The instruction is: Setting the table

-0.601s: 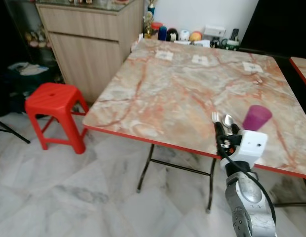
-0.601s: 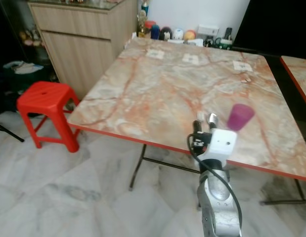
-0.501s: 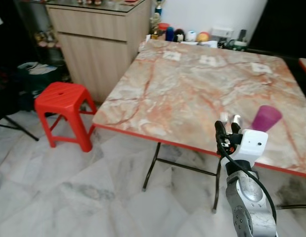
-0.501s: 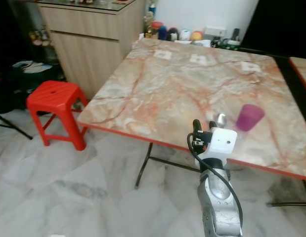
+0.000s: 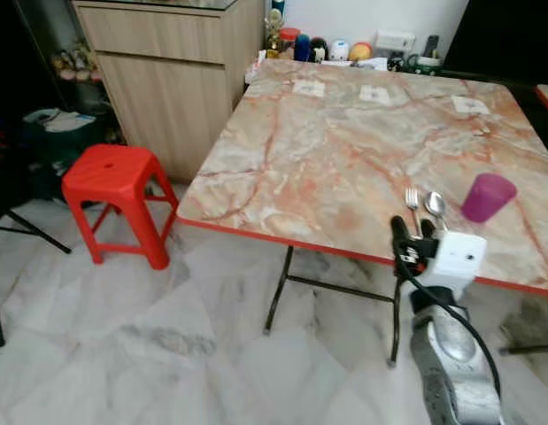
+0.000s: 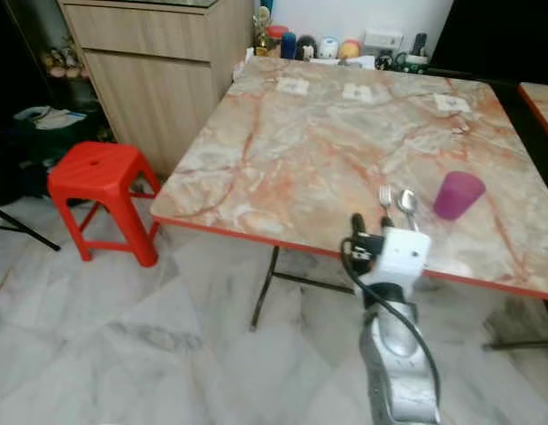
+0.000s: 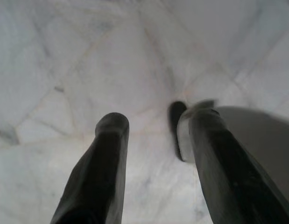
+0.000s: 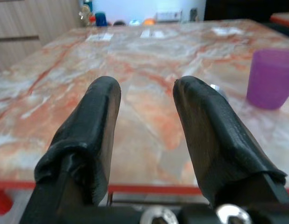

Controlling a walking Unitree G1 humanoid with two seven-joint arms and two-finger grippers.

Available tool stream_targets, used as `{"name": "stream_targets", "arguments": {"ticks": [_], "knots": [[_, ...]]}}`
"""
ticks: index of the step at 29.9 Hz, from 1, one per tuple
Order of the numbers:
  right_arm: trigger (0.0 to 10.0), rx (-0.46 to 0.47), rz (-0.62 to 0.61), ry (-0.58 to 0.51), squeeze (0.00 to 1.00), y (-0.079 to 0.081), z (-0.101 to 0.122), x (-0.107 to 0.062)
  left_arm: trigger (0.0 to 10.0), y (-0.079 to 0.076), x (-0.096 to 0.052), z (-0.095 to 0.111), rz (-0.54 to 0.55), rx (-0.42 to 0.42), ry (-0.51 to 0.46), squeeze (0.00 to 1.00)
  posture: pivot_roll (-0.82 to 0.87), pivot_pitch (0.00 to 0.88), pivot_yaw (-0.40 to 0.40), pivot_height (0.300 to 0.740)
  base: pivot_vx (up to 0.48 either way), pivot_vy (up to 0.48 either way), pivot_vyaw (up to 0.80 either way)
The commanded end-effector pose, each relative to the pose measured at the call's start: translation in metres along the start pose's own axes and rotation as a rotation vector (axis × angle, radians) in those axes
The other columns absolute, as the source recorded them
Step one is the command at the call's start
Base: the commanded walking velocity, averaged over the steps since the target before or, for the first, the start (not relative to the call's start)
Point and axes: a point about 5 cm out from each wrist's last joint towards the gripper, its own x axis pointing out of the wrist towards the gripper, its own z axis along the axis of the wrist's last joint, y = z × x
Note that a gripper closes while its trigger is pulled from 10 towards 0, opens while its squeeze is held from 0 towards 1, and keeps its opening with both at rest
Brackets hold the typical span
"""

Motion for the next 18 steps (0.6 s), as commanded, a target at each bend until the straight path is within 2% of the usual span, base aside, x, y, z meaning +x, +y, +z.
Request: {"name": "stream_targets", "arguments": {"ticks": [1, 5, 18], "knots": [[10.0, 0.008, 0.011, 0.006, 0.0, 0.0045, -0.0005, 0.0008, 10.0, 0.0007, -0.0026, -0.0083, -0.003, 0.016, 0.034, 0.0, -0.03, 0.119, -0.027, 0.74, 0.337, -0.319, 0.0], [10.0, 0.011, 0.014, 0.007, 0.0, 0.0059, -0.0009, 0.0007, 10.0, 0.0011, -0.0026, -0.0085, 0.001, 0.012, 0.034, 0.0, -0.03, 0.119, -0.027, 0.74, 0.304, -0.256, 0.0], [10.0, 0.004, 0.009, 0.022, 0.0, 0.0046, -0.0034, 0.0, 10.0, 0.0011, -0.0026, -0.0084, -0.002, -0.003, 0.034, 0.0, -0.03, 0.127, -0.029, 0.74, 0.0, 0.0, 0.0]]}}
